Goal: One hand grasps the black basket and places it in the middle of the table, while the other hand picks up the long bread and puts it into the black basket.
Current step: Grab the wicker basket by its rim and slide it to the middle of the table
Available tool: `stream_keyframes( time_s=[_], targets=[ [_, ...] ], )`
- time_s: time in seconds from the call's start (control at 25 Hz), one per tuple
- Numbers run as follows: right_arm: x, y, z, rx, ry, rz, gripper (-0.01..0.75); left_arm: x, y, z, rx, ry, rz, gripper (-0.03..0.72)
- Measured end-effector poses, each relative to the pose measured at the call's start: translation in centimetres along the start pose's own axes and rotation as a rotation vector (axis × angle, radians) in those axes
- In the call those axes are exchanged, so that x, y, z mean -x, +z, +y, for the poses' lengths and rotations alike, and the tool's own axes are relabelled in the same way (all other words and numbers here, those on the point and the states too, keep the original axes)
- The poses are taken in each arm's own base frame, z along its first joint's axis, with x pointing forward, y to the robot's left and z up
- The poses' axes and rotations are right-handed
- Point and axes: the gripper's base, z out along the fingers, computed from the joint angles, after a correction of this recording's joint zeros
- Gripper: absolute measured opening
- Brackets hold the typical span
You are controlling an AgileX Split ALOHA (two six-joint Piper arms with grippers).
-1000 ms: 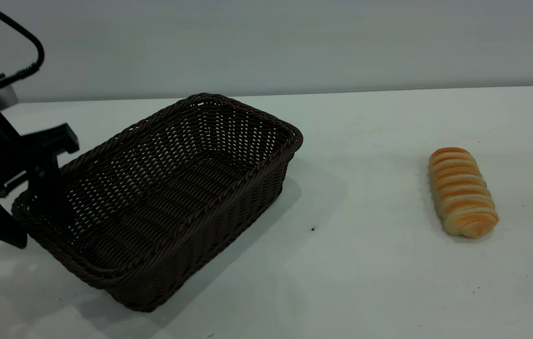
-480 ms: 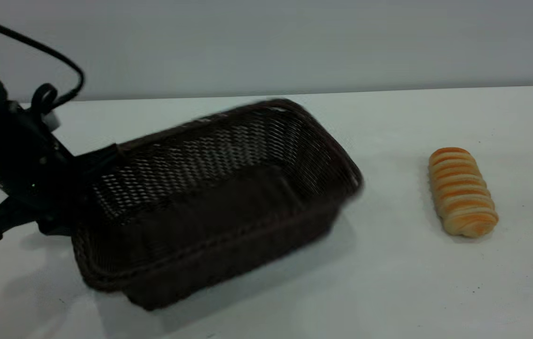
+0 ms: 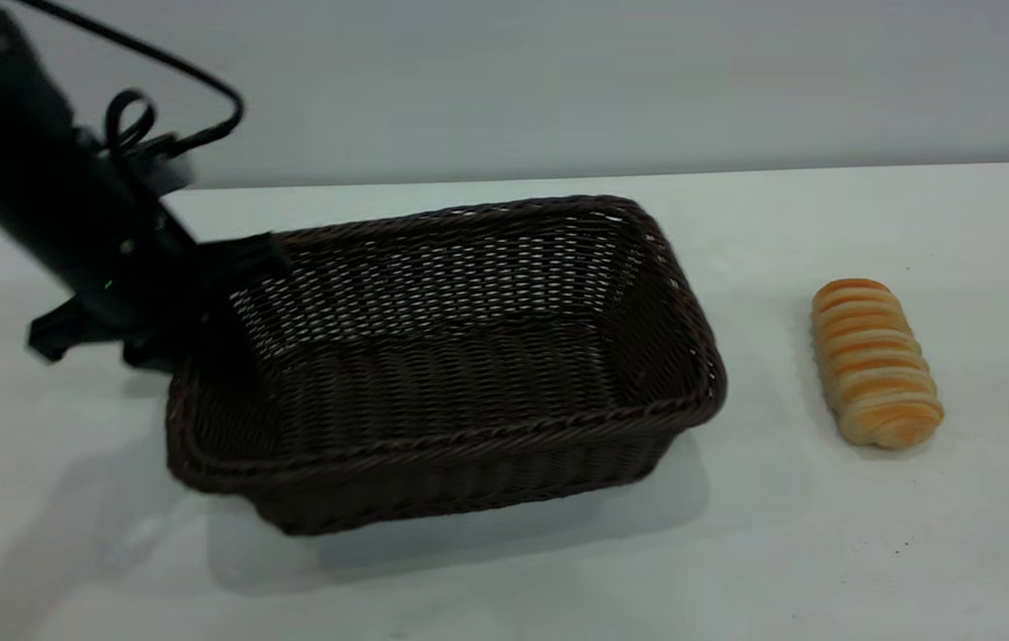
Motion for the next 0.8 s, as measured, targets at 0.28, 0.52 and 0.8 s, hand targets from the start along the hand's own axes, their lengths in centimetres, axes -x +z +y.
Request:
stream_keyframes(
  time_s=[0.28, 0.52, 0.8],
  targets=[
    [0.0, 0.0, 0.0, 0.001, 0.000, 0.003, 0.412, 4.2, 1.9, -1.7, 0.016, 0.155, 0.109, 0.134],
    [0.0, 0.0, 0.0, 0.001, 0.000, 0.003, 0.412, 4.8, 2.2, -2.0, 0.021, 0.165, 0.147, 0.134],
    [0.0, 0.0, 0.0, 0.001, -0.001, 0.004, 0.412, 4.6, 2.3, -1.8, 0.039, 0.207, 0.173, 0.375]
  ],
)
